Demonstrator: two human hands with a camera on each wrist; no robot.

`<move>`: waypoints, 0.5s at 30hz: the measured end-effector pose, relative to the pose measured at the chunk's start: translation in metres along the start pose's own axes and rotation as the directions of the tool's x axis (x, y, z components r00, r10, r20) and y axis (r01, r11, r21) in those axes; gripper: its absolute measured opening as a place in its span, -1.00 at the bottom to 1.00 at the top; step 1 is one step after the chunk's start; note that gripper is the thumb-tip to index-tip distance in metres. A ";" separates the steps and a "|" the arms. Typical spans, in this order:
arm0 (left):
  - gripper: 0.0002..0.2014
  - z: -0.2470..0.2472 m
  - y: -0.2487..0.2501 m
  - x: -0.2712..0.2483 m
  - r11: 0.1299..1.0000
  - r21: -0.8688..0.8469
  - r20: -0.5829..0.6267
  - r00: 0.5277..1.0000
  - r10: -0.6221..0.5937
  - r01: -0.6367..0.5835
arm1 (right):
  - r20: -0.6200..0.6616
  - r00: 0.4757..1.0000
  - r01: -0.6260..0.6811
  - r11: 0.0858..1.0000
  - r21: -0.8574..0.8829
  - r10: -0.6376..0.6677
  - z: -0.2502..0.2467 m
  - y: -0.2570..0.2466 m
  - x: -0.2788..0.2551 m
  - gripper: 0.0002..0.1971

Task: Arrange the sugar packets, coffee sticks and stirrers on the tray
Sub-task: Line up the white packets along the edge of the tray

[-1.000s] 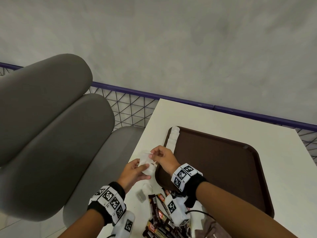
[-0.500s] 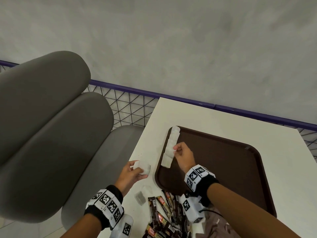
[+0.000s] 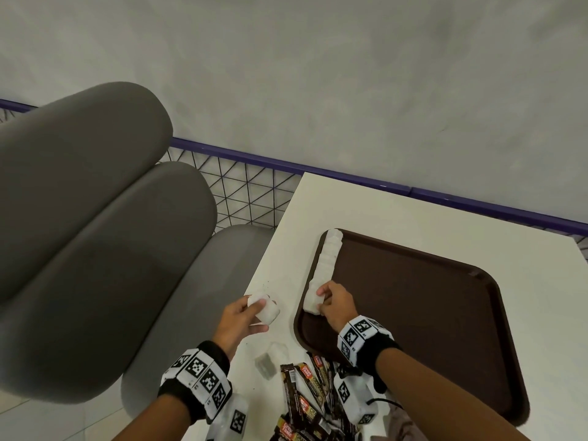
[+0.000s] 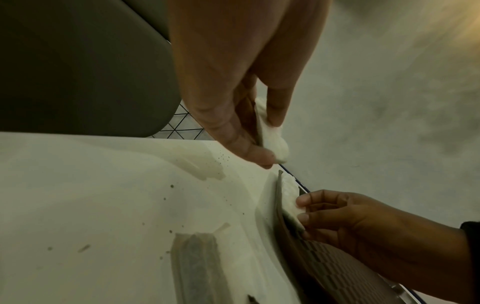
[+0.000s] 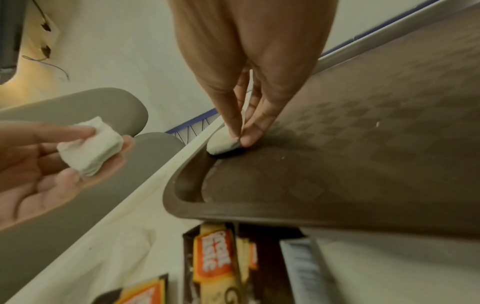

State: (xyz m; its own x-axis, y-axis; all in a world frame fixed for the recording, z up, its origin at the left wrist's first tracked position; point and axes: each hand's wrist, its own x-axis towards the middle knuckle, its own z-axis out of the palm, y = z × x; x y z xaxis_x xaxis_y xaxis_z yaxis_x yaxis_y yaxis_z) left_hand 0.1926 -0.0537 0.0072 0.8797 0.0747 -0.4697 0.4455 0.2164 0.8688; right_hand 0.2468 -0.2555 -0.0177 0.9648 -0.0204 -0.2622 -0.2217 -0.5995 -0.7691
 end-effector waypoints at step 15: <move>-0.79 -0.001 0.002 -0.005 0.992 0.123 -0.001 1.000 0.014 -0.013 | 0.027 0.997 0.079 0.985 -0.153 -0.076 0.002 0.004 -0.006 -0.71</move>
State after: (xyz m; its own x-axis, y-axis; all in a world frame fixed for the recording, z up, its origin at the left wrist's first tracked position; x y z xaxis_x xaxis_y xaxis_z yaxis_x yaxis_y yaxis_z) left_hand 0.1889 -0.0528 0.0112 0.8855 0.0783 -0.4580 0.4507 0.0944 0.8877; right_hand 0.2395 -0.2564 -0.0202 0.9747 0.0465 -0.2186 -0.1204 -0.7144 -0.6893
